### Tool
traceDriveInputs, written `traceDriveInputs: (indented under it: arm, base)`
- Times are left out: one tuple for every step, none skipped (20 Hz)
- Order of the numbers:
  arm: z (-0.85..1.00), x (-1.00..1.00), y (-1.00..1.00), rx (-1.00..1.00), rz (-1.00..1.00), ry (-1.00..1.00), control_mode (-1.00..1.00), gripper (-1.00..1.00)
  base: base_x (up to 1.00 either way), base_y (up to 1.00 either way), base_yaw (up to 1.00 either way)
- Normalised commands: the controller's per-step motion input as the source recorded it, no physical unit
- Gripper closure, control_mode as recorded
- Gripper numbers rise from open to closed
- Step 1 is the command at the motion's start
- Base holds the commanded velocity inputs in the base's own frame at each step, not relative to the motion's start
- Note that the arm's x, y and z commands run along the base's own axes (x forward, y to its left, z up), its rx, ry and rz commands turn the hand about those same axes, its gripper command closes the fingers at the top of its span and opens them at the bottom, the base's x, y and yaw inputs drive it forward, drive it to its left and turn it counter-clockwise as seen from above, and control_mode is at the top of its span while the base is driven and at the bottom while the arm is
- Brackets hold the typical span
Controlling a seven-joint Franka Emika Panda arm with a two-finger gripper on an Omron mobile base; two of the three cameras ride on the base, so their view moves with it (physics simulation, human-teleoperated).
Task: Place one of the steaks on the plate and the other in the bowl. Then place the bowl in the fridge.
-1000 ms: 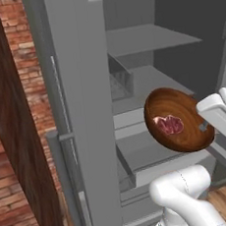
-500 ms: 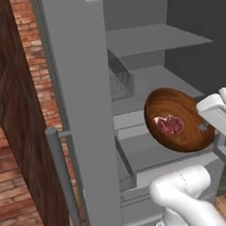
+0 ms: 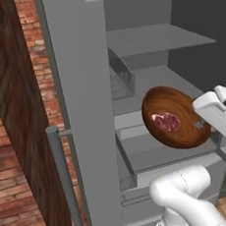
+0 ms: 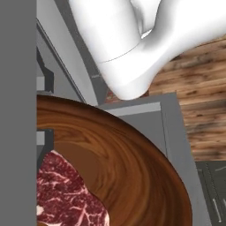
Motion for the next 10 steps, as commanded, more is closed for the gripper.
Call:
traceDriveInputs:
  arm:
    - [-0.06,0.42,0.0,0.0,0.0,0.0,-1.0,1.0]
    - [-0.1,0.35,0.0,0.0,0.0,0.0,-1.0,1.0]
    - [-0.1,0.34,0.0,0.0,0.0,0.0,-1.0,1.0]
    - [-0.06,0.34,0.0,0.0,0.0,0.01,-1.0,1.0]
    - [-0.03,0.36,0.0,0.0,0.0,0.04,-1.0,1.0]
    - [0.0,0.35,0.0,0.0,-0.02,0.05,-1.0,1.0]
    - [0.0,0.33,0.0,0.0,-0.04,0.07,-1.0,1.0]
    - [0.0,0.31,0.0,0.0,-0.06,0.1,-1.0,1.0]
    - [0.0,0.15,0.0,0.0,-0.07,0.12,-1.0,1.0]
    - [0.0,0.07,0.0,0.0,-0.13,0.13,-1.0,1.0]
  base:
    - [0.0,0.0,0.0]
    - [0.0,0.0,0.0]
    - [0.0,0.0,0.0]
    - [0.0,0.0,0.0]
    - [0.0,0.0,0.0]
    - [0.0,0.0,0.0]
    - [0.0,0.0,0.0]
    - [0.0,0.0,0.0]
    - [0.0,0.0,0.0]
    - [0.0,0.0,0.0]
